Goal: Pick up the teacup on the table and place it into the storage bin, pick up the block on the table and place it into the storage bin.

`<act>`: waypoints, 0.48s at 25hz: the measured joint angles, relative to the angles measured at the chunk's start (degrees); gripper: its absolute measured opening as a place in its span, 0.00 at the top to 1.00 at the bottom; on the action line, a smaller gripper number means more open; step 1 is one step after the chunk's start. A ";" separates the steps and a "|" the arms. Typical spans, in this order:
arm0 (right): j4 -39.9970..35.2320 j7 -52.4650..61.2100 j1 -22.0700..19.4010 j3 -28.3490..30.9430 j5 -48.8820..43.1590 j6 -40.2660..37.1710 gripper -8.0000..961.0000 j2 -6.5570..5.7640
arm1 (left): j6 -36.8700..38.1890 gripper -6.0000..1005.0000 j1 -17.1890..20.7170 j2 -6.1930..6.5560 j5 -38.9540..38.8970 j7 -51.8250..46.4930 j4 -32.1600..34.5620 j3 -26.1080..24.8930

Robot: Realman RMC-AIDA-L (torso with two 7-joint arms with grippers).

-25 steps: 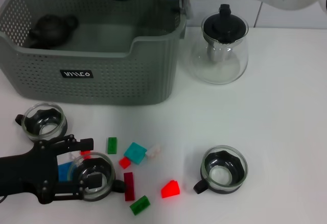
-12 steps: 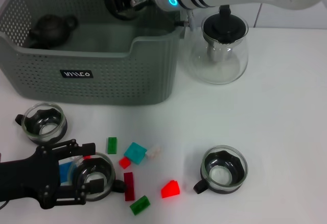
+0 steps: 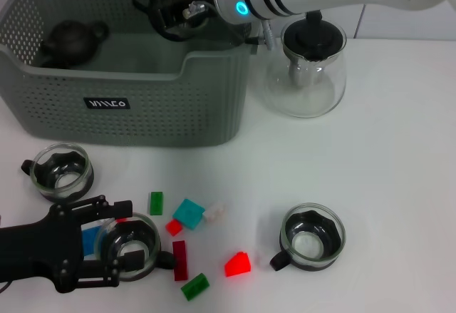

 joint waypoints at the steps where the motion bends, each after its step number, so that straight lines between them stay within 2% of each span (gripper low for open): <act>1: -0.03 0.33 0.01 0.06 -0.34 -0.05 0.94 -0.03 | 0.00 0.15 0.00 0.00 0.00 0.02 0.00 0.00; 12: -0.07 0.62 0.39 0.34 -1.16 -1.82 0.94 -0.21 | 0.07 0.16 -0.04 0.00 -0.22 0.02 0.00 0.00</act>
